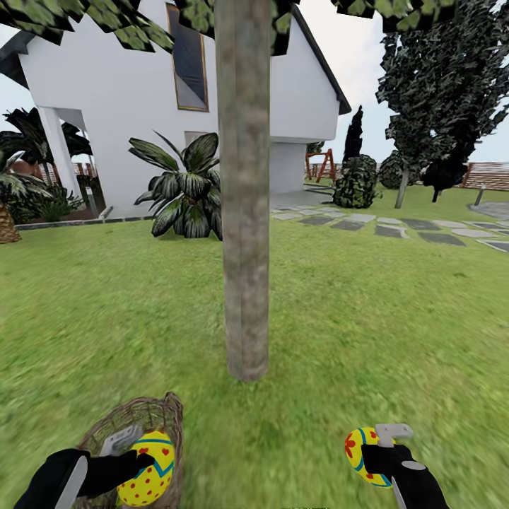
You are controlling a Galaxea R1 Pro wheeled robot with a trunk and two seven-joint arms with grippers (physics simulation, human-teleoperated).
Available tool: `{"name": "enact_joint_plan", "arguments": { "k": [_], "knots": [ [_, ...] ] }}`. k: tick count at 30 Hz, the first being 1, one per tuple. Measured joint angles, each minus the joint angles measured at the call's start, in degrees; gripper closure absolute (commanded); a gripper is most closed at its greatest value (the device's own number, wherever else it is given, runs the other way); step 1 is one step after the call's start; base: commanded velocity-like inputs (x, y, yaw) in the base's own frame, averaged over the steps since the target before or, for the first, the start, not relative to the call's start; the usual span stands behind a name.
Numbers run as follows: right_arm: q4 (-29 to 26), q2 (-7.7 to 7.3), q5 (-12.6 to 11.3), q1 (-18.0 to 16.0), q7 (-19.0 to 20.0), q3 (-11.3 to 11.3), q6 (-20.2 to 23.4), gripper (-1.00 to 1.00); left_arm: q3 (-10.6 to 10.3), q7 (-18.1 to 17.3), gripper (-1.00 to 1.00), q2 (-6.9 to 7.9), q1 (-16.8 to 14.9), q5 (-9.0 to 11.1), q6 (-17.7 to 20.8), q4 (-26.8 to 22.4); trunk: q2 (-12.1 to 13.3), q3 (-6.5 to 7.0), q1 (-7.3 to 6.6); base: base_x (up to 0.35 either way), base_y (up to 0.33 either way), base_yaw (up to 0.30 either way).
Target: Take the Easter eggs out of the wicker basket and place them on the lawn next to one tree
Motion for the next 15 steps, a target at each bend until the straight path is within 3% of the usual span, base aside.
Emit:
{"name": "enact_joint_plan", "arguments": {
  "k": [5, 15],
  "knots": [
    [0.00, 0.00, 0.00, 0.00, 0.02, -0.07, 0.00, 1.00, 0.00, 0.00, 1.00, -0.04, 0.00, -0.03, 0.00, -0.01, 0.42, 0.18, -0.23, -0.175, -0.275, 0.268],
    [-0.06, -0.01, 0.00, 0.02, 0.01, -0.10, 0.01, 1.00, -0.30, -0.10, 1.00, -0.19, -0.02, -0.05, -0.82, -0.04, 0.42, 0.18, -0.23, -0.137, -0.275, 0.016]
  ]
}}
